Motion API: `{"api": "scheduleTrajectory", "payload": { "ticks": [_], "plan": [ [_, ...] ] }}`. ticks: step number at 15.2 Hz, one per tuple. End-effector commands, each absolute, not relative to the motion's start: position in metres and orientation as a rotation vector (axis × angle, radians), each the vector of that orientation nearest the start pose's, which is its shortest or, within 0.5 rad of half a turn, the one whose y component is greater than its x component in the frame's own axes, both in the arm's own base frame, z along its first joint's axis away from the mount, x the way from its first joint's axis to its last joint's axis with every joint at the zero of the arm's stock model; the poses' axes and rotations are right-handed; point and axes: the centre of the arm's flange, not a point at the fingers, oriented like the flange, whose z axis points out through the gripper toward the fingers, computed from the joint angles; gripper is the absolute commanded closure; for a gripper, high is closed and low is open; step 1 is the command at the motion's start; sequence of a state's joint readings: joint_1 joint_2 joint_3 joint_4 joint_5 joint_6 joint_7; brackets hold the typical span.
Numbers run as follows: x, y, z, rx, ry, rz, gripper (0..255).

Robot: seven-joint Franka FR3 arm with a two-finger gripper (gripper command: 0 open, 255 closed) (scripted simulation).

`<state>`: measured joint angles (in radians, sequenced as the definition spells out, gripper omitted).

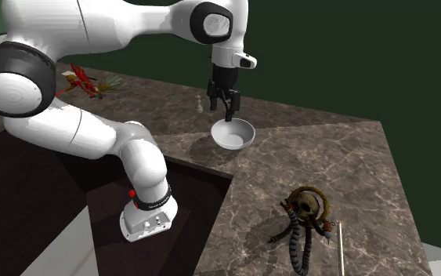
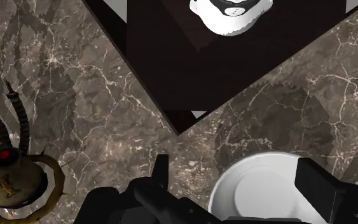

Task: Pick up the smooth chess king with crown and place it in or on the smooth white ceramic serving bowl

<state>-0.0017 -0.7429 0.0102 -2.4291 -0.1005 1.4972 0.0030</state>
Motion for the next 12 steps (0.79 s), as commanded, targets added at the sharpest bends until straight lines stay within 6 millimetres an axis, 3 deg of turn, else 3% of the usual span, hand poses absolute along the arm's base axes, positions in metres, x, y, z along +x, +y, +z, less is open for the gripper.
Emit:
{"api": "scheduleTrajectory", "payload": {
  "ticks": [1,12],
  "plan": [
    [0.304,-0.008,0.538,-3.235,-0.007,0.306,0],
    [0.345,0.118,0.488,-3.209,0.032,0.325,0]
  ]
}}
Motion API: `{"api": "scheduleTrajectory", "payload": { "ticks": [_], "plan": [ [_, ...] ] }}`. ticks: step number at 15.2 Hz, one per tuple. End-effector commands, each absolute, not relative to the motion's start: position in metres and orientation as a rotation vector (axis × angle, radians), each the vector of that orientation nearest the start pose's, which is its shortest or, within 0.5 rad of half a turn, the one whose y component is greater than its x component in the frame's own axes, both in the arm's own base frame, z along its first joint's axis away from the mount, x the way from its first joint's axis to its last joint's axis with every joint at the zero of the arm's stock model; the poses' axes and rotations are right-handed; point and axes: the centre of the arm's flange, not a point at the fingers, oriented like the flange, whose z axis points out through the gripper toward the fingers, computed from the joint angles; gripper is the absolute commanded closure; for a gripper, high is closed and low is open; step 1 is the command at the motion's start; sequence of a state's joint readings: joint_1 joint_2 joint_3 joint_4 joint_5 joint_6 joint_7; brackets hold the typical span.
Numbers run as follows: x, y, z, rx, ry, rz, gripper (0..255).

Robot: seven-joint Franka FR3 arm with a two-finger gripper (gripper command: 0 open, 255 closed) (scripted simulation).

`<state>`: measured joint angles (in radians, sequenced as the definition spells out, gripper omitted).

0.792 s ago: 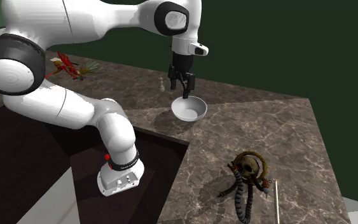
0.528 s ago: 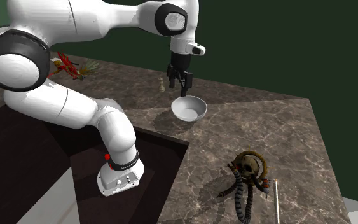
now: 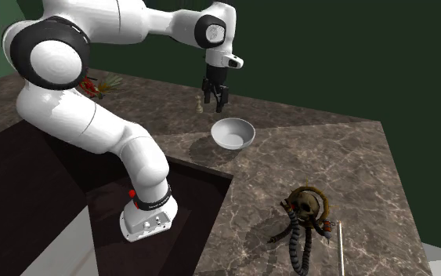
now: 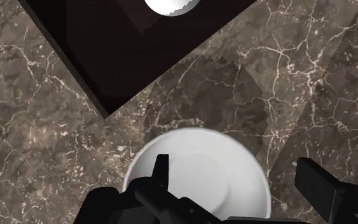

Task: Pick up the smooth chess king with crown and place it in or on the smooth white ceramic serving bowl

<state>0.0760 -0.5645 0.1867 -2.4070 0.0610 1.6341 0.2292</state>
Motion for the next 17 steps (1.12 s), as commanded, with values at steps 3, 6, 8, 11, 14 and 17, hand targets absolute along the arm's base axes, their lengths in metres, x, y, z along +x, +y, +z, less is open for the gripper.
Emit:
{"api": "scheduleTrajectory", "payload": {
  "ticks": [3,6,8,11,14,17],
  "plan": [
    [0.357,0.153,0.474,-3.201,0.042,0.33,0],
    [0.369,0.187,0.461,-3.194,0.053,0.335,0],
    [0.377,0.21,0.453,-3.189,0.06,0.339,0],
    [0.389,0.244,0.44,-3.182,0.07,0.344,0],
    [0.402,0.279,0.427,-3.174,0.08,0.349,0],
    [0.414,0.313,0.414,-3.166,0.091,0.354,0]
  ]
}}
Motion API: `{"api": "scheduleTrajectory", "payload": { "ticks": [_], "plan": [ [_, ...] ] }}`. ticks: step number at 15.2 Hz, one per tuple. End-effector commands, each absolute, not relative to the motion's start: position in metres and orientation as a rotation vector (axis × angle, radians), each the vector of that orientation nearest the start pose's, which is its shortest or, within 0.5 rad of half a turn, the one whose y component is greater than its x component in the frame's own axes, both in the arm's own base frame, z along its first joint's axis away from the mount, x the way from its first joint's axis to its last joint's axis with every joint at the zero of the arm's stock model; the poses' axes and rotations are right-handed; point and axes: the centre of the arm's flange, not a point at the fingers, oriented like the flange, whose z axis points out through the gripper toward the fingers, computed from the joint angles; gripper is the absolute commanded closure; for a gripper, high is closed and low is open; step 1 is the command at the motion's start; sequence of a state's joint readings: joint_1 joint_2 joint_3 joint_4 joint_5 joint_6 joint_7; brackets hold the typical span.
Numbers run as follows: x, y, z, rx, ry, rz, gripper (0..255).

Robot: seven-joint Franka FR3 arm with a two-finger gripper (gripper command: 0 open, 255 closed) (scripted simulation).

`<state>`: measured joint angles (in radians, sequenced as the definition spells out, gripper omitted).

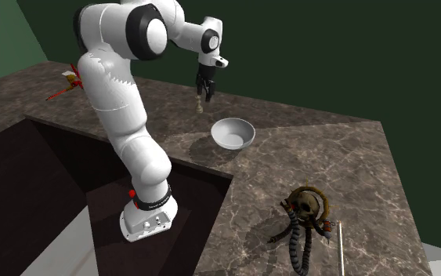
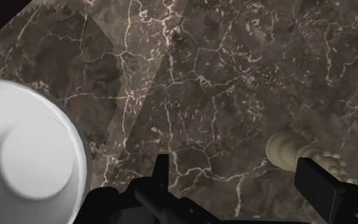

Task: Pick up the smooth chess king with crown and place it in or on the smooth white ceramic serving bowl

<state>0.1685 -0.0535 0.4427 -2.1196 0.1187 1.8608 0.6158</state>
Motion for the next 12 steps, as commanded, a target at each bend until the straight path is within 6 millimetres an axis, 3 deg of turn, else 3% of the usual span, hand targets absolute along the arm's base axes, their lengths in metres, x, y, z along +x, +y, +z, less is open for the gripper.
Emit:
{"api": "scheduleTrajectory", "payload": {
  "ticks": [1,6,12],
  "plan": [
    [0.419,0.325,0.41,-3.164,0.094,0.356,0],
    [0.44,0.382,0.39,-3.151,0.111,0.364,0],
    [0.435,0.384,0.363,-3.151,0.112,0.364,0]
  ]
}}
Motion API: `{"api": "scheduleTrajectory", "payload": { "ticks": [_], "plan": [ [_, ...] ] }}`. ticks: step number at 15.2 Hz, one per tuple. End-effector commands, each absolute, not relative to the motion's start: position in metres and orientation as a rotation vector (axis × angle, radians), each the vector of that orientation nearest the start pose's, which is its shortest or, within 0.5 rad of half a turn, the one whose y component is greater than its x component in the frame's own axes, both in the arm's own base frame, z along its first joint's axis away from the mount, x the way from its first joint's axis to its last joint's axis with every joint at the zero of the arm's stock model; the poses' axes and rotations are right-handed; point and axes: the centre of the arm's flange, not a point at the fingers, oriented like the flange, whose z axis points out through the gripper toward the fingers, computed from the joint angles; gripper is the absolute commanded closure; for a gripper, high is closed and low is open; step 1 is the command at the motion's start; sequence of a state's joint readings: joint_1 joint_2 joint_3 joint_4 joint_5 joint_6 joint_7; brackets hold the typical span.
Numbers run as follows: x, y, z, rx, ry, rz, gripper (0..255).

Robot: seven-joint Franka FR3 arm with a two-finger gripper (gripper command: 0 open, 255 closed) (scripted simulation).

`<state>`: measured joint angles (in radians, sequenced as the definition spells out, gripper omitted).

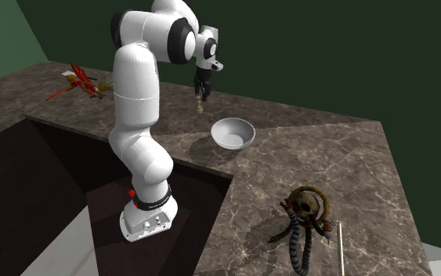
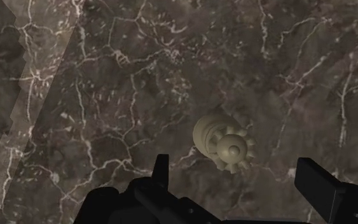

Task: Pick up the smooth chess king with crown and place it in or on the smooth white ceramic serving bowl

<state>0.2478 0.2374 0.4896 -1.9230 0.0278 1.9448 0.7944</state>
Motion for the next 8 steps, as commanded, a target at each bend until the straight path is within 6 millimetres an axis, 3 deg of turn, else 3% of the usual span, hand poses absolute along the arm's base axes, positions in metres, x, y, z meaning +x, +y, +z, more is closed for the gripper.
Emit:
{"api": "scheduleTrajectory", "payload": {
  "ticks": [1,2,8],
  "plan": [
    [0.4342,0.3839,0.3578,-3.151,0.112,0.364,0],
    [0.4323,0.3837,0.3497,-3.151,0.112,0.364,0],
    [0.4323,0.3837,0.3497,-3.151,0.112,0.364,0]
  ]
}}
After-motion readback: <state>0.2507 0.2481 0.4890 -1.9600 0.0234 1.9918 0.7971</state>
